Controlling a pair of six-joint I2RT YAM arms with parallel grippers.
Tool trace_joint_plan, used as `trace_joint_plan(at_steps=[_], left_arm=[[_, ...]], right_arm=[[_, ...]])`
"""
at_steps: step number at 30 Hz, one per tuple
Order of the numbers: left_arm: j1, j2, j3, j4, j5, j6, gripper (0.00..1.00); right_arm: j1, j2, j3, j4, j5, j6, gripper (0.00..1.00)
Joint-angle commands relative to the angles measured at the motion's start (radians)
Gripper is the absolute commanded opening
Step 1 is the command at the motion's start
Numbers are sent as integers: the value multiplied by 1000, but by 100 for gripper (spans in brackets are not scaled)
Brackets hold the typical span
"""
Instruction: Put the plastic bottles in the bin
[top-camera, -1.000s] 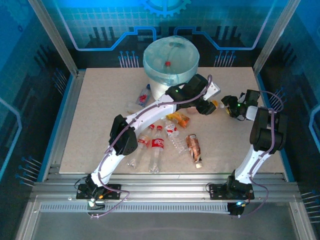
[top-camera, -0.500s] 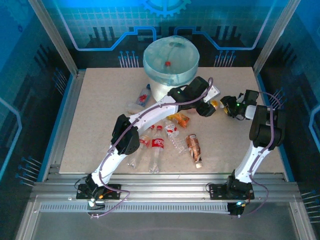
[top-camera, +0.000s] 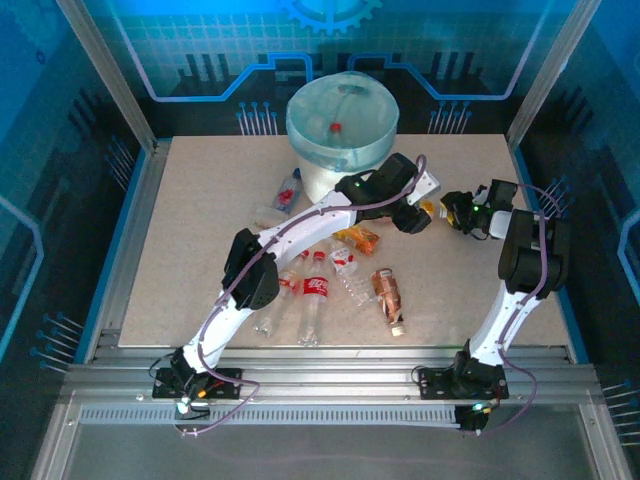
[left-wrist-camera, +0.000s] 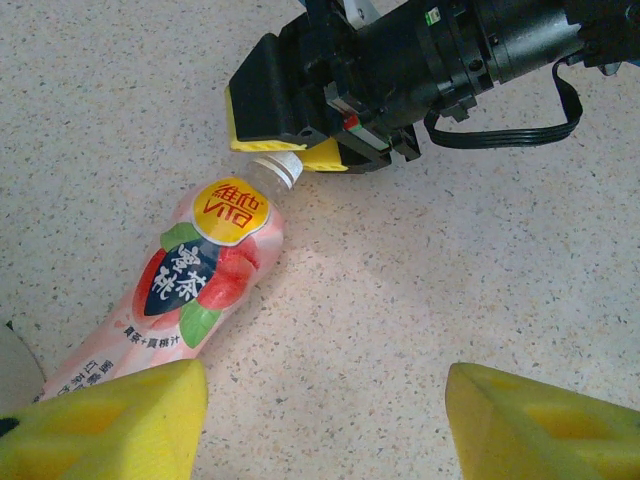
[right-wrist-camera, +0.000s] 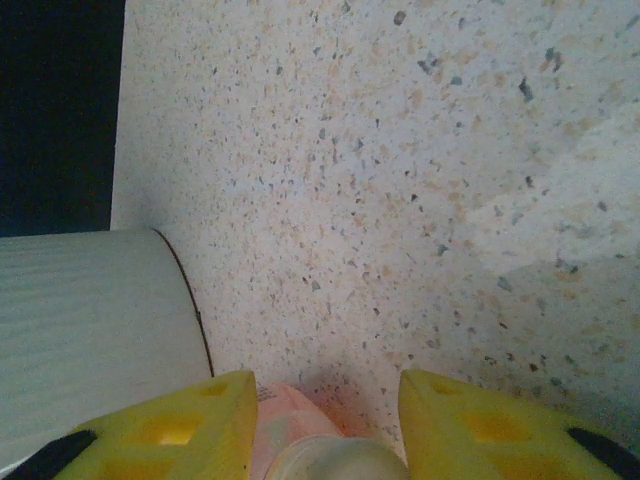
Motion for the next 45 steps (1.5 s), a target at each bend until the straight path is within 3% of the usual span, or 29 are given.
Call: trace_joint_plan(at_steps=[1,4,20,36,45], left_arm=[[5,3,36,5,-20,10,65],[5,0,36,2,-20,7,65],[6,-1,32,-18,-23,2,65],[8,-13,15,-18,-28,2,65],[8,-71,10,-20,-26,-23,66]], right_arm=[[7,-2,1,16,-19,12,48],[10,-2,-3,8,-15,15,54],[17,-7,-74,90,-40,77,53],[20,-15,-83,164,-71,136,31],[33,-190,-77,15,-1,63,19]])
